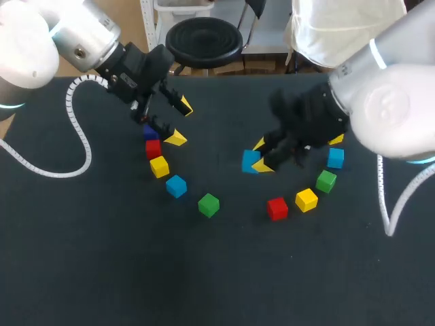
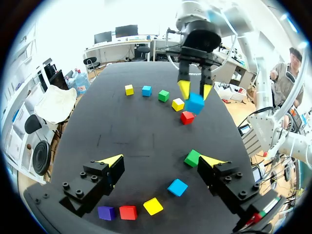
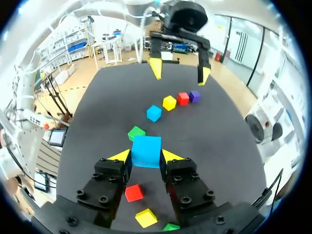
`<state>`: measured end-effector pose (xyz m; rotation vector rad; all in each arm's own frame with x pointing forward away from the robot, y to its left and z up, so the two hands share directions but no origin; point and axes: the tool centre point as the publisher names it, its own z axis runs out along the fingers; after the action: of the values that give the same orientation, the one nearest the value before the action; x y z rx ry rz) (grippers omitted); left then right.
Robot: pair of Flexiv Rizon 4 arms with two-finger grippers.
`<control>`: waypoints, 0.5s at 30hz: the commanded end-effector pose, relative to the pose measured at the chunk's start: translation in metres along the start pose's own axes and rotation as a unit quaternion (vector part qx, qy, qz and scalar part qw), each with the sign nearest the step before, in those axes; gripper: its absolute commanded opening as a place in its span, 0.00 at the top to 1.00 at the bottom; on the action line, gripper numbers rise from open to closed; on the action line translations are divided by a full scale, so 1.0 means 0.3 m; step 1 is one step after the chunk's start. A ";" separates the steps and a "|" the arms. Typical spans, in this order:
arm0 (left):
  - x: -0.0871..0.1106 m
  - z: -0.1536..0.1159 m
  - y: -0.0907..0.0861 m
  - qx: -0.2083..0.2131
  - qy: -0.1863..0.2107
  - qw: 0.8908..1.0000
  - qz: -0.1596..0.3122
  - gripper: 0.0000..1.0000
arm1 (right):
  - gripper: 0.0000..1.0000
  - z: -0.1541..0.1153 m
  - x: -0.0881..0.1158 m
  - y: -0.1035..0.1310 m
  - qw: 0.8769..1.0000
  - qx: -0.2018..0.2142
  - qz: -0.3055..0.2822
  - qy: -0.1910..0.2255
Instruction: Place the blue cubes, place green cubes on the blue cubes, place the yellow cubes on the green cubes, then place the red cubes on the yellow cubes, and place purple cube on the red cubes.
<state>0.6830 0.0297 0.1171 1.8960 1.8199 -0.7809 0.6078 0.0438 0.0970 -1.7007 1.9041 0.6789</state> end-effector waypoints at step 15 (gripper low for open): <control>-0.001 0.000 0.004 0.001 0.001 1.000 0.000 0.00 | 1.00 0.075 0.024 -0.017 0.998 -0.023 0.041 0.031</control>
<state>0.6830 0.0297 0.1171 1.8959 1.8199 -0.7809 0.6143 0.0509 0.0720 -1.6957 2.0128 0.7323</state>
